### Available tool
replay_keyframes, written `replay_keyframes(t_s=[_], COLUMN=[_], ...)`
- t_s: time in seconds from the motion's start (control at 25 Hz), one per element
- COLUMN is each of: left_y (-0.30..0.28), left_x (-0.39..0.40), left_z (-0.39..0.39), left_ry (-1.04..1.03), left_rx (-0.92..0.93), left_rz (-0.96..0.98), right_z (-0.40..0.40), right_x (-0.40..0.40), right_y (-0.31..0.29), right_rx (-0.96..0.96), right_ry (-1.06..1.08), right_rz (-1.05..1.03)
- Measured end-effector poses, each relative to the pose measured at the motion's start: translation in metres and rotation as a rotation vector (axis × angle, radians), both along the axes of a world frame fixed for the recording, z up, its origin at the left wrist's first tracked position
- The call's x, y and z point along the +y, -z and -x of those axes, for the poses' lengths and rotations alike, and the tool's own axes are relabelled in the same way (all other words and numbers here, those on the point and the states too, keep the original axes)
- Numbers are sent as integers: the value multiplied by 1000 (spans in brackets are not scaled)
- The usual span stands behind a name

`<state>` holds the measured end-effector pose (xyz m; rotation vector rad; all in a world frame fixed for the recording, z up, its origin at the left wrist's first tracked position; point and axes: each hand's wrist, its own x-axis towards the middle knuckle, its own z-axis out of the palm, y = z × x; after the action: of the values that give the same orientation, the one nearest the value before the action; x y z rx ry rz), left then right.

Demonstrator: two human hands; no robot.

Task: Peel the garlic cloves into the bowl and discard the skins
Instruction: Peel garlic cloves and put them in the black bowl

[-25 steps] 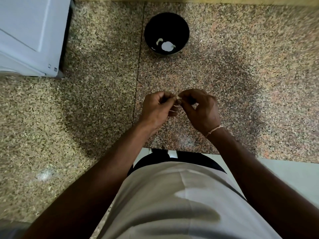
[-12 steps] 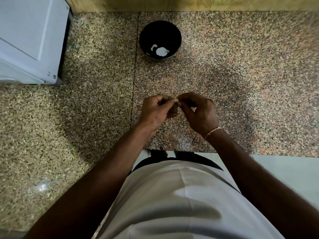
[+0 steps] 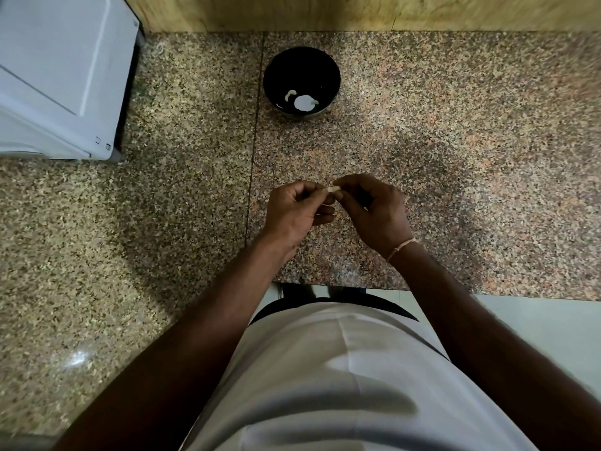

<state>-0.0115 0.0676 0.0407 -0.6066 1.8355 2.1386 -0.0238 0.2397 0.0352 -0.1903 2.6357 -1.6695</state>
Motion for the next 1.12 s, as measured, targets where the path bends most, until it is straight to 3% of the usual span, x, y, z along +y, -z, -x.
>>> replay_keyframes(t_s=[0.16,0.36,0.72,0.92,1.12], left_y=[3,11,20,24,27], left_x=[2,6,9,9,10], left_z=[-1,-4,1,5,8], left_ry=[-40,-62,-11,18,104], left_rx=[-31,-90,-109,-42,61], left_rz=[-23,18,342,392,593], right_z=[0,1,2,4,6], right_x=[3,10,7,5,2], right_y=[7,18,23,24,18], right_rx=[-234,-399,-457,-478,-460], right_ry=[89,203,178,204,182], right_rz=[349,584,490,410,354])
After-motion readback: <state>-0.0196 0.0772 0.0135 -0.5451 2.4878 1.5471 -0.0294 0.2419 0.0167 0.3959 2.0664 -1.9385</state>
